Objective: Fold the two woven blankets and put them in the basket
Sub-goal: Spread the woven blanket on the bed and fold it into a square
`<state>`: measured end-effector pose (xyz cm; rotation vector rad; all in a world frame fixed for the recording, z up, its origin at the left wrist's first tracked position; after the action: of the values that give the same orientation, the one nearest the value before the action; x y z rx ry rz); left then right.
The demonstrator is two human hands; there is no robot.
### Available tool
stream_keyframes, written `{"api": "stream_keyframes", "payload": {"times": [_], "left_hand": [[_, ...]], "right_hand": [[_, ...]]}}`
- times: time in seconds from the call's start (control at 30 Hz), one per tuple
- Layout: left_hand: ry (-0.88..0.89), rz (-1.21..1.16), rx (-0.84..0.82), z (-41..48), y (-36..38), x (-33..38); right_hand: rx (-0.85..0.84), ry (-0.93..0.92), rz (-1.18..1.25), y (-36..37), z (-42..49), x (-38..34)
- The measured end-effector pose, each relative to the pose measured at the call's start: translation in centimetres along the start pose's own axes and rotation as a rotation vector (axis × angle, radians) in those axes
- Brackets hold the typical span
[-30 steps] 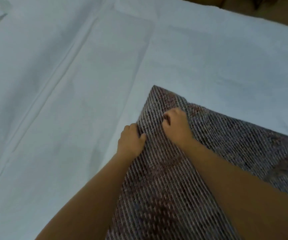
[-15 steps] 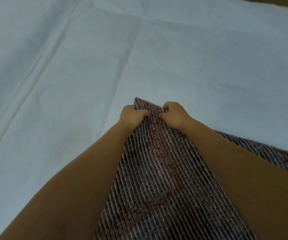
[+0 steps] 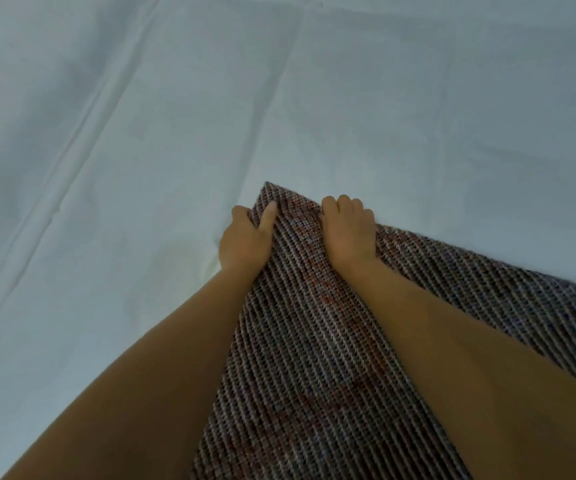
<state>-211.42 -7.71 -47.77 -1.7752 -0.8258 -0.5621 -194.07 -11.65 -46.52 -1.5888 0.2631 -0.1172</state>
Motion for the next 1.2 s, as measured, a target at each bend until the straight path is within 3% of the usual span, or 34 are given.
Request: {"api": "stream_keyframes", "payload": {"times": [0.17, 0.23, 0.43, 0.6, 0.7, 0.8, 0.87, 0.97, 1.03, 1.13, 1.2], "left_hand": [[-0.237, -0.384, -0.307, -5.2, 0.4, -5.1], [-0.290, -0.433, -0.349, -7.0, 0.2, -6.8], [-0.091, -0.210, -0.202, -9.1, -2.4, -7.0], [-0.002, 0.015, -0.306, -11.3, -4.0, -8.8], [0.096, 0.040, -0.182, -12.7, -7.4, -9.8], [0.014, -0.026, -0.085, -14.3, -10.7, -12.9], [-0.042, -0.039, -0.165, -16.2, -11.4, -15.1], [-0.050, -0.063, -0.416, -20.9, -10.7, -18.0], [-0.055, 0.032, -0.523, -24.1, -10.7, -20.5], [0.129, 0.478, -0.480, -26.4, -11.6, -22.5], [0.132, 0.394, -0.424, -27.1, -12.1, -22.7]], "right_hand": [[0.004, 0.085, -0.003, 0.2, -2.6, 0.6], [-0.036, 0.071, -0.009, 0.5, -4.5, 0.1], [-0.163, -0.018, 0.027, 1.7, -10.2, -4.7], [-0.221, -0.006, 0.056, 2.4, -15.3, -9.4], [-0.230, 0.020, 0.062, 2.3, -18.4, -12.1], [-0.244, 0.009, 0.079, 2.3, -22.1, -15.4], [-0.273, 0.018, 0.085, 2.6, -24.5, -17.1], [-0.283, 0.063, 0.119, 2.2, -27.4, -18.6], [-0.267, 0.086, 0.139, 1.5, -29.4, -19.3], [-0.258, 0.151, 0.119, 1.0, -32.6, -19.3], [-0.276, 0.173, 0.089, 1.2, -34.5, -19.0]]}}
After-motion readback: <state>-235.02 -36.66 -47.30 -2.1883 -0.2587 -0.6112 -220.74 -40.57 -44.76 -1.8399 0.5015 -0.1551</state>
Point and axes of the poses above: each hand's wrist, its own z-axis towards the middle knuckle, its own y-axis out of the palm, x = y × z, the point moved 10 cm from there along z, towards the middle knuckle, and after that the axes turned 10 degrees about -z, right-handed, at the moved point
